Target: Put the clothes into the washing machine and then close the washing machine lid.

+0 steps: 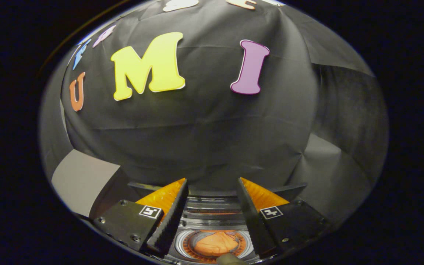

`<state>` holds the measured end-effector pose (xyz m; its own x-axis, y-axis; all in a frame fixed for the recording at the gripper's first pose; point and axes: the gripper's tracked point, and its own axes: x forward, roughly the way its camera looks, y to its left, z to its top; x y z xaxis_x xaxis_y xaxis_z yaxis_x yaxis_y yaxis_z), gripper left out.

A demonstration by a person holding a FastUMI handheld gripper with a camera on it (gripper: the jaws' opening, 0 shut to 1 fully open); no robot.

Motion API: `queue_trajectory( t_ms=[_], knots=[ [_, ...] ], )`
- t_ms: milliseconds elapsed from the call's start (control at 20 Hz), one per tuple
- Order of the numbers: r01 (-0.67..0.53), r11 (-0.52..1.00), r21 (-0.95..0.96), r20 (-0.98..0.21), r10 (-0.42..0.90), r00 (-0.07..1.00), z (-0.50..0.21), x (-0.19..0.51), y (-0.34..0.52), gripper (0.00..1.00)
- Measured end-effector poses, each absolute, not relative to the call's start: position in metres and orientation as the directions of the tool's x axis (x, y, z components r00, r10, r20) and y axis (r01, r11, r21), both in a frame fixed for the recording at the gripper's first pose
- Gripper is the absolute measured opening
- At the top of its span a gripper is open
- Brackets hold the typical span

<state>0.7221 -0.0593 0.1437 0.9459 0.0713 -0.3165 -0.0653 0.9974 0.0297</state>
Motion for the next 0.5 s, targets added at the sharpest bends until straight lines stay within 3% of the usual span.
queue_trajectory(
  t_ms=[500],
  knots=[
    [-0.041, 0.999, 0.025, -0.393, 0.047, 0.918, 0.110, 0.772, -0.059, 0.83]
  ],
)
